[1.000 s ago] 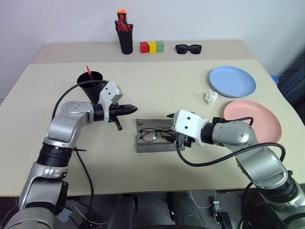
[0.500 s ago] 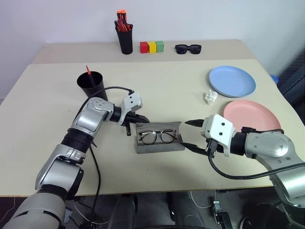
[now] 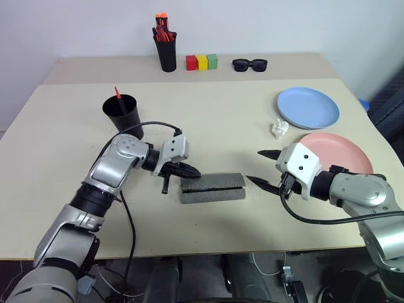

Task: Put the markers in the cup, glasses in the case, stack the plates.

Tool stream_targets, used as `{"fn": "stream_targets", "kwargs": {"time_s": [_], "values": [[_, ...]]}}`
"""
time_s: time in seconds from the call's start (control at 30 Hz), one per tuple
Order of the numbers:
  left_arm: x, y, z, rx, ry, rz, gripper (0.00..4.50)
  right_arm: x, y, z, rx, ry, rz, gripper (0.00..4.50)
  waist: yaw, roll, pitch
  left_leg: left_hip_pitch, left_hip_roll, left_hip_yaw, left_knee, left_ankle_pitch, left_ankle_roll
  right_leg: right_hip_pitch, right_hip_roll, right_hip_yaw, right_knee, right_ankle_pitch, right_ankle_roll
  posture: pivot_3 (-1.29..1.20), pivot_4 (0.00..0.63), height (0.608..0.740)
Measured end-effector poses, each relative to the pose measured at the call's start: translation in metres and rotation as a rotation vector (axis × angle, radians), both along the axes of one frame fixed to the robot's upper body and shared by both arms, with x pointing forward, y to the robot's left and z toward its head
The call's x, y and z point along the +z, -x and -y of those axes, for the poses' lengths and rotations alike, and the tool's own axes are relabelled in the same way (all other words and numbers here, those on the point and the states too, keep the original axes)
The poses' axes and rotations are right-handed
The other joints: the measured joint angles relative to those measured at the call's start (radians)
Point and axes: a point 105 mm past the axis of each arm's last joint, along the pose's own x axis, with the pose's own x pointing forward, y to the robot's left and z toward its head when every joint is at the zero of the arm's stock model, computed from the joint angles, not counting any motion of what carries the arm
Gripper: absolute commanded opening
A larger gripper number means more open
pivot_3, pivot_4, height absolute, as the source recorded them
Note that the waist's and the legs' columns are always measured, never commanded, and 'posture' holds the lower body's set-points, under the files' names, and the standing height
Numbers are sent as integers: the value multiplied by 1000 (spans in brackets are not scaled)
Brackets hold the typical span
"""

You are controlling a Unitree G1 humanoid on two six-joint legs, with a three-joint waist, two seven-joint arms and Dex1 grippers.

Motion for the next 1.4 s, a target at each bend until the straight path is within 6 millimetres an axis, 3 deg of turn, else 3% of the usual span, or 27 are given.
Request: {"fn": "stream_targets", "kwargs": {"time_s": [0.23,0.4,0.57,0.67,0.83,0.93,1.03,1.2,1.4], "values": [[0,5,0,-12,-27,37,29,0,-29,19,-128,29,40,3411,-2,0,0,0,0,0,0,0,0,0,0,0,0,0,0,0,150,740],[9,-10,6,101,73,88,29,9,-74,52,-335,68,106,3411,-1,0,0,0,0,0,1,0,0,0,0,0,0,0,0,0,150,740],[37,-23,-11,251,188,181,29,-1,-118,91,-490,224,142,3411,-5,1,0,0,0,0,-2,0,0,-1,0,0,0,0,0,0,150,740],[39,-18,-18,303,217,175,29,-5,-138,112,-543,292,141,3411,-6,2,1,0,0,1,-2,0,0,-2,0,1,0,0,0,0,150,740],[37,-7,-33,391,254,134,29,-1,-165,130,-570,354,144,3411,-13,2,1,0,0,1,-2,0,0,-1,0,1,0,0,0,0,150,740],[42,-5,-38,428,260,153,29,-13,-175,126,-556,368,126,3411,-16,2,1,1,0,1,-1,0,0,-1,0,1,0,0,0,0,150,740],[40,-2,-39,447,265,144,0,-31,-178,120,-551,368,80,2508,-20,2,1,0,0,1,-1,0,-1,-1,0,1,0,0,0,0,150,740],[42,1,-42,471,267,150,0,-33,-179,122,-564,374,72,36,-28,2,1,1,0,1,-1,0,-1,-1,0,1,0,1,0,0,150,740],[42,1,-42,493,271,159,0,-22,-180,121,-524,421,153,36,-30,4,2,1,0,1,-1,1,-1,-1,0,2,1,1,0,0,150,740]]}}
